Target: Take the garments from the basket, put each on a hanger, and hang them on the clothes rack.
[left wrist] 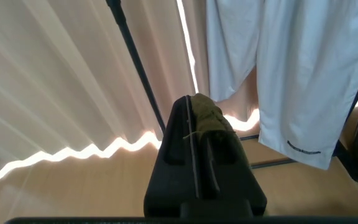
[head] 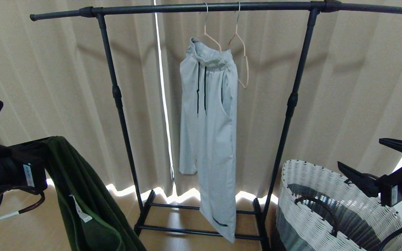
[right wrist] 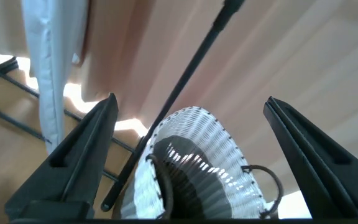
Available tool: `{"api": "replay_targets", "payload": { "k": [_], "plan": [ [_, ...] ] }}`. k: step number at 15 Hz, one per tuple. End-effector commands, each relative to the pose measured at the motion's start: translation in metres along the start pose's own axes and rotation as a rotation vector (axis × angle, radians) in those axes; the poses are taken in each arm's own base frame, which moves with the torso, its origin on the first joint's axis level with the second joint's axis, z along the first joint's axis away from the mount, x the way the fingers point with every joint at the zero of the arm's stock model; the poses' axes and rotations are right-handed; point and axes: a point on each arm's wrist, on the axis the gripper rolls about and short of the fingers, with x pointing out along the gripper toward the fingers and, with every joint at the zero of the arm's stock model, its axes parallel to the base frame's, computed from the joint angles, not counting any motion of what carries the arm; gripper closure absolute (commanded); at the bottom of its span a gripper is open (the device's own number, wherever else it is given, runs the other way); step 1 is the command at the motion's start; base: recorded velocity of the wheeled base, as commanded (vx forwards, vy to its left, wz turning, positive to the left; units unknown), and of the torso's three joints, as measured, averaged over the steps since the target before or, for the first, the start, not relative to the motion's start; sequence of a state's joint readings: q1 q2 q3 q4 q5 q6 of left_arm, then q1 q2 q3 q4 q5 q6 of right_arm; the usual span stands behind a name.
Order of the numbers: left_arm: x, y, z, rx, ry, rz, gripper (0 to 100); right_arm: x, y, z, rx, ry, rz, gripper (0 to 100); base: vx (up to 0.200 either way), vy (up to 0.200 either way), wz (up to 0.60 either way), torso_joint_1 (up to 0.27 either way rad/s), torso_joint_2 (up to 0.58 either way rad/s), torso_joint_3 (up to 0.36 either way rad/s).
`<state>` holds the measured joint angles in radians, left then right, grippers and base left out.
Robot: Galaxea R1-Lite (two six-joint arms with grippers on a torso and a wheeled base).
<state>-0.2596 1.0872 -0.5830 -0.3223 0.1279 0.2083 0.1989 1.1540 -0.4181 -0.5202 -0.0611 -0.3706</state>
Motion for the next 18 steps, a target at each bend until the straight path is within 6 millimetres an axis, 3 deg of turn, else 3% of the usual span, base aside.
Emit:
{"api": "replay_targets", "payload": {
  "k": [1, 18],
  "plan": [
    [0.0, 0.0, -0.001, 0.003, 0.004, -0.001, 100, 0.001, -0.005, 0.001, 0.006, 0.0, -0.024, 0, 0.0, 0.0, 0.0, 0.1, -0.31, -0.246],
    [-0.001, -0.001, -0.006, 0.044, 0.012, 0.0, 100, 0.003, -0.016, 0.018, 0.063, -0.052, -0.065, 0, 0.0, 0.0, 0.0, 0.185, -0.47, -0.285]
  ]
}}
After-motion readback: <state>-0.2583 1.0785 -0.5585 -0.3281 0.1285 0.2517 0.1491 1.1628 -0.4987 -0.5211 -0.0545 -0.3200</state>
